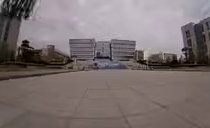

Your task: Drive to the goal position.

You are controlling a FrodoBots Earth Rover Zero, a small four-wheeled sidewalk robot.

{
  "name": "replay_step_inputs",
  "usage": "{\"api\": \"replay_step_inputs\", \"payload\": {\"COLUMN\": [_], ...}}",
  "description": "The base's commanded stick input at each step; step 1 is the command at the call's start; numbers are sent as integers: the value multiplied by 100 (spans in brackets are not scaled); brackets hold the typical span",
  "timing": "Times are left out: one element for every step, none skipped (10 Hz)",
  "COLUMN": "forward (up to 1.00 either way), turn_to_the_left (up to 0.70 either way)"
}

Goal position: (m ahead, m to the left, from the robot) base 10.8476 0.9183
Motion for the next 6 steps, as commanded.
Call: {"api": "replay_step_inputs", "payload": {"forward": [100,100,100,100,100,100], "turn_to_the_left": [0,0,0,0,0,0]}}
